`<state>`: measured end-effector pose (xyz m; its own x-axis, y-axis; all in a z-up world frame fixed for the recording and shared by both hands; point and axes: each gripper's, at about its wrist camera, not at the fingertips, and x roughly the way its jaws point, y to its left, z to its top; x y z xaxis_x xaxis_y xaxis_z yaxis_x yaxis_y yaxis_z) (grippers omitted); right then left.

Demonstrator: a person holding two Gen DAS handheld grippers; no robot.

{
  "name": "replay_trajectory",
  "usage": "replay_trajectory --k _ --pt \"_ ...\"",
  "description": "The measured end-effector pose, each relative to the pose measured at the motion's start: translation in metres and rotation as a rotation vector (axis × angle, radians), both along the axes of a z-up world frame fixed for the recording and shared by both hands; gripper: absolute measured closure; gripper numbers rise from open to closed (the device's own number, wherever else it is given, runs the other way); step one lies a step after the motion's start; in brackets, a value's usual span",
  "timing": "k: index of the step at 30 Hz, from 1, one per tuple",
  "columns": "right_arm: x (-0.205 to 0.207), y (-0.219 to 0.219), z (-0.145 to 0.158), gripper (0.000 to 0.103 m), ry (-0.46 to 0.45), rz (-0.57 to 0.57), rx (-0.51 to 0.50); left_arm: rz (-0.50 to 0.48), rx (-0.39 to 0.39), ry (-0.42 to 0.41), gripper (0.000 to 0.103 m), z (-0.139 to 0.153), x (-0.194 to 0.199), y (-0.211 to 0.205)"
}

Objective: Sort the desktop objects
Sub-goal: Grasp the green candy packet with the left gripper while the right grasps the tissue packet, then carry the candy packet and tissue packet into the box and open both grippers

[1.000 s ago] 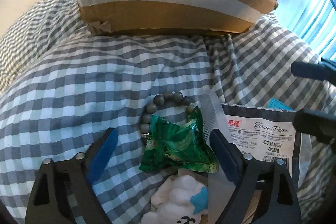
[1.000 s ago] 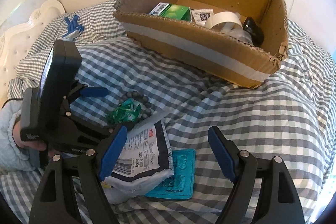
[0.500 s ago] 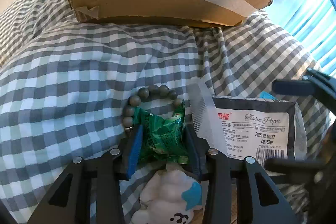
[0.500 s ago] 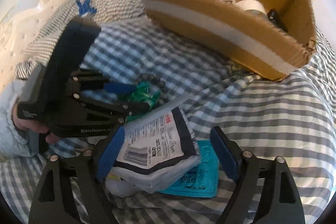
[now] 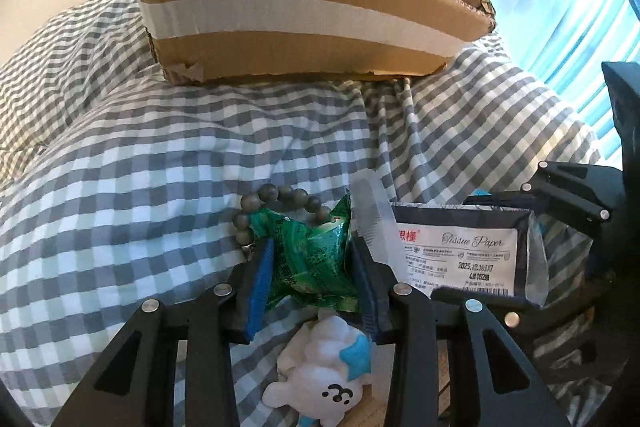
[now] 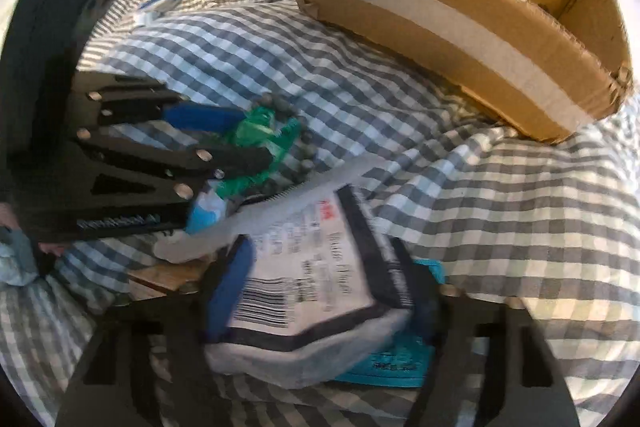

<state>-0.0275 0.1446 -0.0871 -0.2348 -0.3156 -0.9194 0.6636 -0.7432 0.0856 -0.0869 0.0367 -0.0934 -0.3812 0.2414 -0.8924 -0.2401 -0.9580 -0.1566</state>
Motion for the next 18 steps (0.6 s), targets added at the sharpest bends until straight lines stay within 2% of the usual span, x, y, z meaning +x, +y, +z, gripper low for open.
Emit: replay_trajectory --k 1,2,5,6,13,18 --pt "0.001 -0.001 0.0 0.047 0.011 0.004 0.013 0.006 0.004 0.004 0.064 0.002 0.001 -0.004" --pt "0.003 -0.001 0.001 0.06 0.02 0.003 0.016 0.008 0.006 0.004 0.064 0.002 0.001 -0.004" --pt "0.005 -0.002 0.008 0.082 0.034 0.008 0.015 0.018 0.008 0.007 0.064 0.003 0.0 -0.005" --pt "0.006 -0.001 0.01 0.086 0.043 0.009 0.015 0.023 0.008 0.006 0.064 0.003 -0.001 -0.005" --pt "0.01 0.001 0.03 0.093 0.097 -0.004 0.009 0.035 0.013 0.033 0.064 0.01 -0.001 -0.005" --pt "0.016 0.007 0.053 0.094 0.155 -0.004 0.012 0.043 0.002 0.069 0.064 0.022 0.001 -0.006"
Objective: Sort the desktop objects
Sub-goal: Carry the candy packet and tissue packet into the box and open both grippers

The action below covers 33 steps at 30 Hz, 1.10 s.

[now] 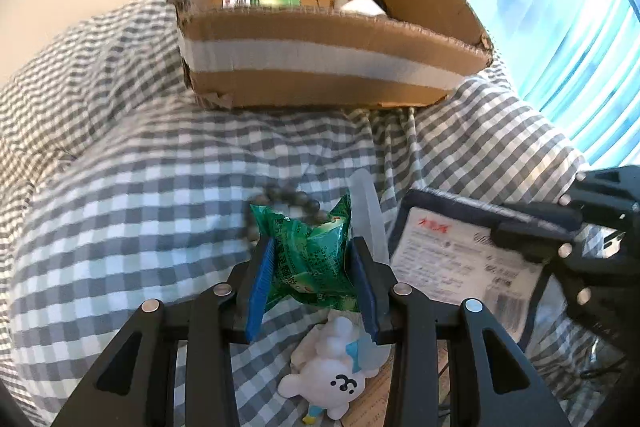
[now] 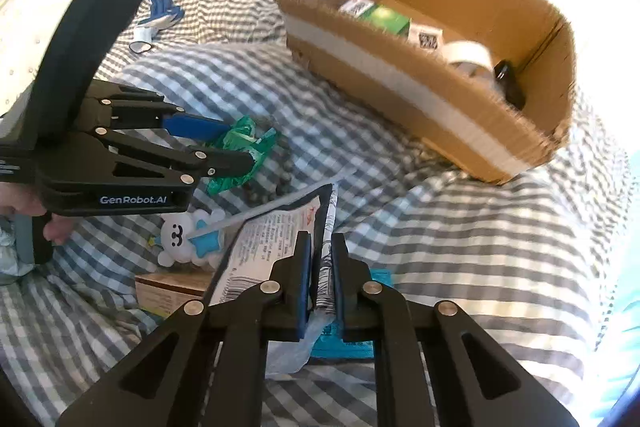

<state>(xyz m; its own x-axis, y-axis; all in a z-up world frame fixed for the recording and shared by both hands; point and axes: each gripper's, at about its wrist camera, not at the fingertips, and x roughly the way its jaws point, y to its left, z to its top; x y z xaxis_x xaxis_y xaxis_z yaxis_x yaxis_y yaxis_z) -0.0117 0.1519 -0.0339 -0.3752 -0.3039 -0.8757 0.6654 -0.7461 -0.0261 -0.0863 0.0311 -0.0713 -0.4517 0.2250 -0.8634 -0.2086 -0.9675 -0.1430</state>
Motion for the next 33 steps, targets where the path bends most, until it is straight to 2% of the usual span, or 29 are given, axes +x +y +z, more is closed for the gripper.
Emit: replay_trajectory --k 11,19,25,28,33 --pt "-0.007 0.022 0.059 0.094 0.154 -0.055 -0.022 0.0 0.011 0.082 0.064 0.037 -0.001 -0.002" --pt "-0.025 0.024 0.101 0.095 0.265 -0.074 -0.026 -0.03 0.001 0.148 0.064 0.069 -0.019 0.008" --pt "-0.051 0.016 0.16 0.095 0.394 -0.072 -0.056 -0.05 0.015 0.221 0.064 0.103 -0.05 0.015" --pt "-0.072 0.008 0.182 0.095 0.441 -0.075 -0.053 -0.044 -0.002 0.264 0.064 0.119 -0.071 0.018" --pt "-0.117 -0.004 0.187 0.095 0.443 -0.082 -0.077 -0.033 -0.001 0.303 0.064 0.13 -0.116 0.02"
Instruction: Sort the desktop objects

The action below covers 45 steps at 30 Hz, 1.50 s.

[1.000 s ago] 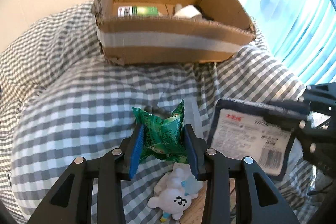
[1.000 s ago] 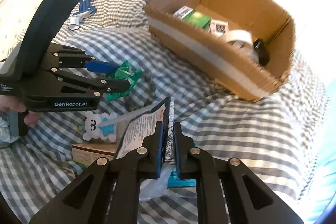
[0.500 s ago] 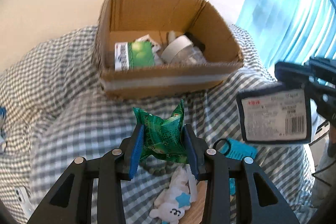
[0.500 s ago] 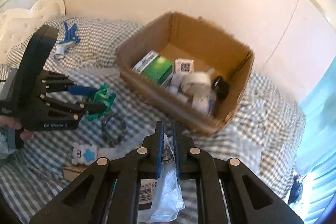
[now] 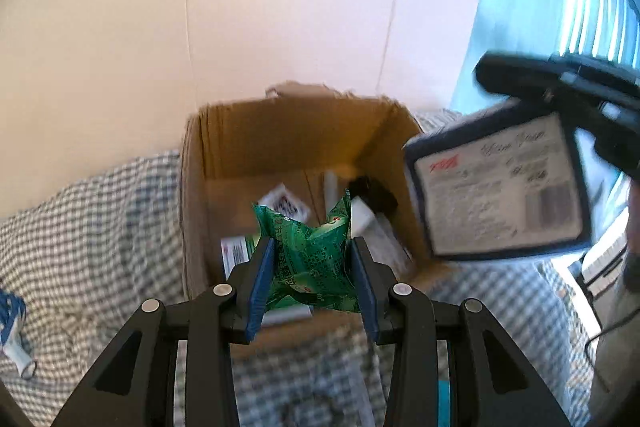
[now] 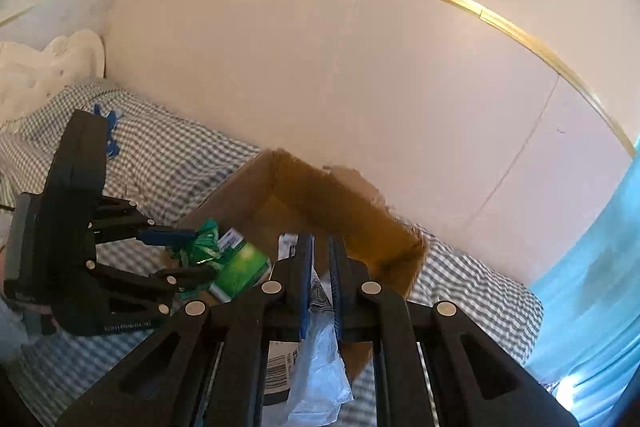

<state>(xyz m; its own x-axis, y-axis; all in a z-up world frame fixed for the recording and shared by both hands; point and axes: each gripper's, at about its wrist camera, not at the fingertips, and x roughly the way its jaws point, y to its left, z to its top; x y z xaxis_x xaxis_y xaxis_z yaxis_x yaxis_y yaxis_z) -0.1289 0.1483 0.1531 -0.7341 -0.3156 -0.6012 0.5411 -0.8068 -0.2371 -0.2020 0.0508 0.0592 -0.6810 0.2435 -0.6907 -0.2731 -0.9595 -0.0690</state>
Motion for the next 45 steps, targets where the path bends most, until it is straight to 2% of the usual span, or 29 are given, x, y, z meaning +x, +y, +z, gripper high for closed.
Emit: replay_trajectory --k 5,9,10,11,12,13,14,16,19,21,25,30,35,37,41,45 --pt "-0.067 -0.009 -0.042 0.095 -0.085 -0.037 -0.034 0.059 -0.017 -0.013 0.064 -0.023 -0.059 0.002" --pt "-0.104 -0.003 -0.073 0.095 -0.112 -0.072 -0.099 0.089 -0.05 -0.032 0.061 -0.046 -0.091 0.003" --pt "-0.11 0.002 -0.076 0.091 -0.116 -0.081 -0.102 0.088 -0.053 -0.042 0.059 -0.05 -0.095 0.003" --pt "-0.116 0.004 -0.082 0.081 -0.123 -0.093 -0.104 0.086 -0.053 -0.054 0.053 -0.054 -0.099 0.003" --pt "-0.12 0.008 -0.084 0.074 -0.117 -0.102 -0.113 0.087 -0.058 -0.06 0.043 -0.056 -0.101 0.003" --pt "-0.122 0.012 -0.085 0.056 -0.111 -0.111 -0.129 0.089 -0.07 -0.055 0.036 -0.057 -0.101 0.004" --pt "-0.123 0.016 -0.085 0.05 -0.112 -0.114 -0.147 0.101 -0.091 -0.043 0.023 -0.056 -0.099 0.005" --pt "-0.122 0.022 -0.082 0.05 -0.117 -0.118 -0.172 0.109 -0.104 -0.029 0.019 -0.052 -0.093 0.007" --pt "-0.109 0.028 -0.071 0.05 -0.087 -0.121 -0.163 0.114 -0.1 -0.017 0.017 -0.042 -0.078 0.005" --pt "-0.095 0.03 -0.063 0.05 -0.08 -0.109 -0.14 0.122 -0.104 -0.009 0.011 -0.036 -0.064 0.003" --pt "-0.052 0.033 -0.05 0.05 -0.06 -0.078 -0.097 0.128 -0.094 0.006 0.011 -0.028 -0.022 -0.01" --pt "0.0 0.038 -0.058 0.048 -0.101 -0.026 -0.064 0.153 -0.101 -0.015 0.002 -0.035 0.027 -0.027" --pt "0.041 0.03 -0.103 0.048 -0.203 0.016 -0.02 0.158 -0.102 -0.102 0.003 -0.076 0.064 -0.027" --pt "0.05 0.026 -0.136 0.048 -0.278 0.022 -0.007 0.166 -0.099 -0.155 0.003 -0.099 0.077 -0.024" --pt "0.063 0.023 -0.192 0.048 -0.407 0.002 0.037 0.151 -0.13 -0.282 0.002 -0.144 0.08 -0.017" --pt "0.07 0.025 -0.227 0.048 -0.48 -0.006 0.078 0.103 -0.162 -0.317 0.002 -0.165 0.082 -0.005"
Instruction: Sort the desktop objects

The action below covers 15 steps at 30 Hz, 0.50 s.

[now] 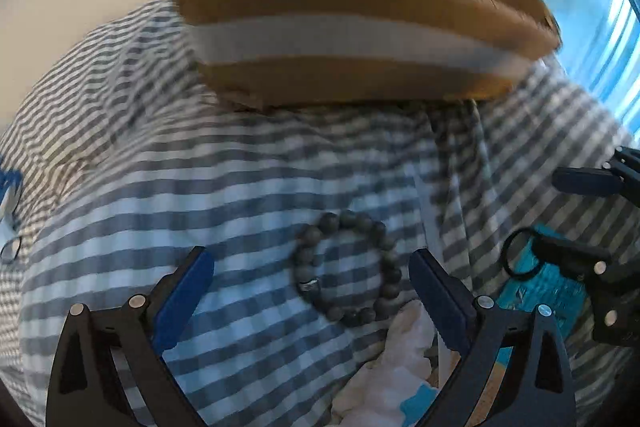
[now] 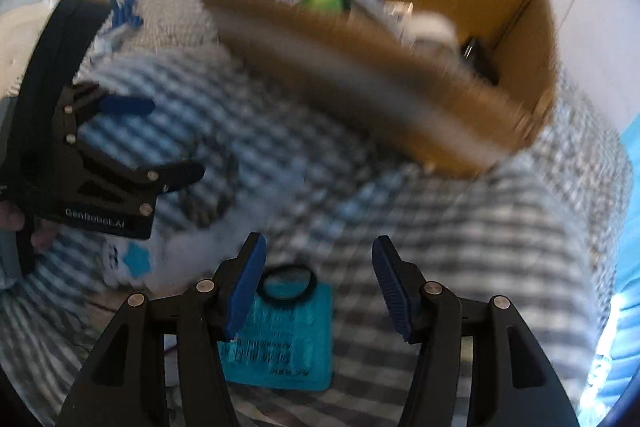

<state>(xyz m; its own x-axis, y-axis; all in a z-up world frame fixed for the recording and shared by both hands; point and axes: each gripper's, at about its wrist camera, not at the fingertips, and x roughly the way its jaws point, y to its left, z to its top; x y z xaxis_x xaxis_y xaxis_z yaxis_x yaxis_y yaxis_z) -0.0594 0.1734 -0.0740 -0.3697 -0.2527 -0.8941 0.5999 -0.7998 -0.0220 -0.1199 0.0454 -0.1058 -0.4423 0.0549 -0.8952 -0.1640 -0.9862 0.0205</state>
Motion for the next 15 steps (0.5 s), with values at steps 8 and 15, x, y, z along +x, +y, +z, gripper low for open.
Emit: replay_trajectory --k 8,15 --pt "0.003 -0.012 -0.023 0.048 -0.078 0.038 0.05 -0.025 -0.01 -0.009 0.003 -0.014 -0.005 0.005" --pt "0.0 -0.022 -0.042 0.065 -0.101 0.037 0.127 -0.038 -0.018 0.001 0.043 -0.016 -0.004 0.006"
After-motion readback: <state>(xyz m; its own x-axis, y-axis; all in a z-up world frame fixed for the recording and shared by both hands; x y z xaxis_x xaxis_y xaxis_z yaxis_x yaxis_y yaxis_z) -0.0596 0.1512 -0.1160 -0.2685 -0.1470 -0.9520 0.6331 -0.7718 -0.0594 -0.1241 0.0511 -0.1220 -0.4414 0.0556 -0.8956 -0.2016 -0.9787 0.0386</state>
